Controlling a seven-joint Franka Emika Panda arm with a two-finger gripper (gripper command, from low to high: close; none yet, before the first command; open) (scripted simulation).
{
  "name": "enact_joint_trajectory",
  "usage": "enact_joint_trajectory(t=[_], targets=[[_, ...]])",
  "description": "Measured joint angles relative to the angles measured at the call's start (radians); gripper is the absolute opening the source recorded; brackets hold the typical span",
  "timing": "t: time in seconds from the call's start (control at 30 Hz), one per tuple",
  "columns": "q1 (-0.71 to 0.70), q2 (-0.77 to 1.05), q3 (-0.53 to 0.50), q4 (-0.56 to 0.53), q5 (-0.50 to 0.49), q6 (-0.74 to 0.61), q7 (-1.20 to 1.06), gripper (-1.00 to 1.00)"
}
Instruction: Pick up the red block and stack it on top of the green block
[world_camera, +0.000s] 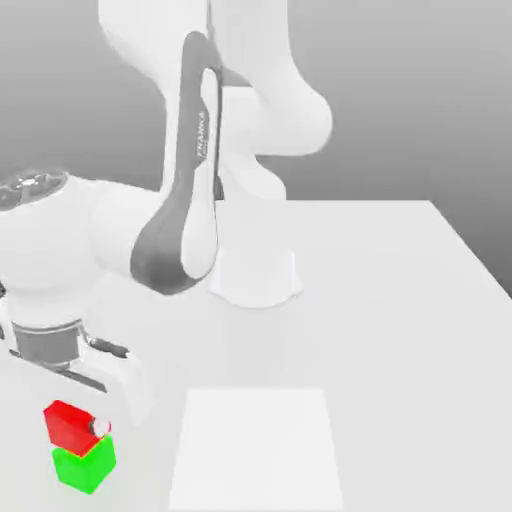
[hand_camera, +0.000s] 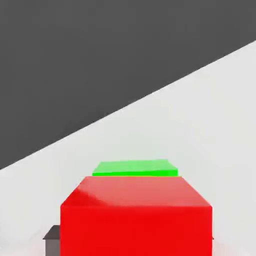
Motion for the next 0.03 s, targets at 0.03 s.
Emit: enact_joint_trajectory(t=[0.03], targets=[[0.0,0.0,0.0,0.0,0.0,0.0,0.0,1.0]])
